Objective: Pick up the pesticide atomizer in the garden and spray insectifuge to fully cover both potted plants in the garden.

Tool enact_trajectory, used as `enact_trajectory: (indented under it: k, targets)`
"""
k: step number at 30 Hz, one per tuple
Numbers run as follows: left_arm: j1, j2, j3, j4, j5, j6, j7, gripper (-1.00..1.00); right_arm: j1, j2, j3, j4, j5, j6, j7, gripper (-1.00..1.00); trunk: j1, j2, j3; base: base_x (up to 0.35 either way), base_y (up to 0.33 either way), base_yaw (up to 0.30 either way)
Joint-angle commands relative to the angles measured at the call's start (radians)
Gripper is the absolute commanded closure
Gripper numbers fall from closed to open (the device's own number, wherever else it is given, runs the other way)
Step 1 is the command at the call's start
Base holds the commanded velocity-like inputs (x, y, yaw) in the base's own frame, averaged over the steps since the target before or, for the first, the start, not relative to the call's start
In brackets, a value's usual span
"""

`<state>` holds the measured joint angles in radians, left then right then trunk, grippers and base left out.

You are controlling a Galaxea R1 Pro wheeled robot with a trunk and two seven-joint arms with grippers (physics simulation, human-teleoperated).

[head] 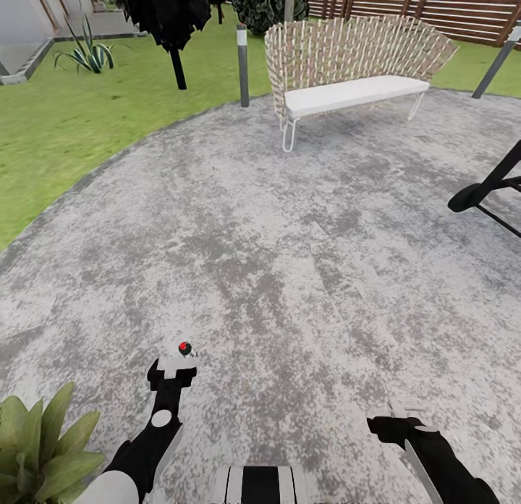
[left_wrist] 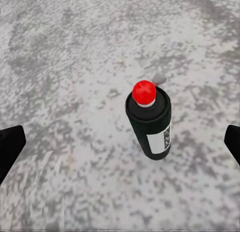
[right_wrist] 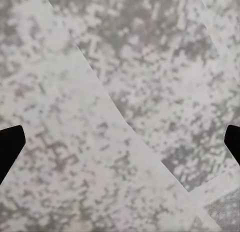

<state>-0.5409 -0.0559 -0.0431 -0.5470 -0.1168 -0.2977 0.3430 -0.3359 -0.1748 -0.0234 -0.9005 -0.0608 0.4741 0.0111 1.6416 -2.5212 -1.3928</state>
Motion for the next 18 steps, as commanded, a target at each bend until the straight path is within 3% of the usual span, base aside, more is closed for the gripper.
enact_trajectory:
  k: [1,18]
  targets:
    - [-0.001,0.000,-0.003,0.001,-0.011,0.000,0.010,-1.00,0.000,0.000,-0.001,-0.002,-0.006,0.005,0.001,-1.00,0.000,0.000,-0.001,0.000,0.000,0.046]
    - [-0.001,-0.001,-0.003,0.001,-0.011,0.000,0.010,-1.00,0.000,-0.001,-0.002,-0.002,-0.007,0.005,0.001,-1.00,0.002,-0.001,-0.018,0.000,0.000,-0.002]
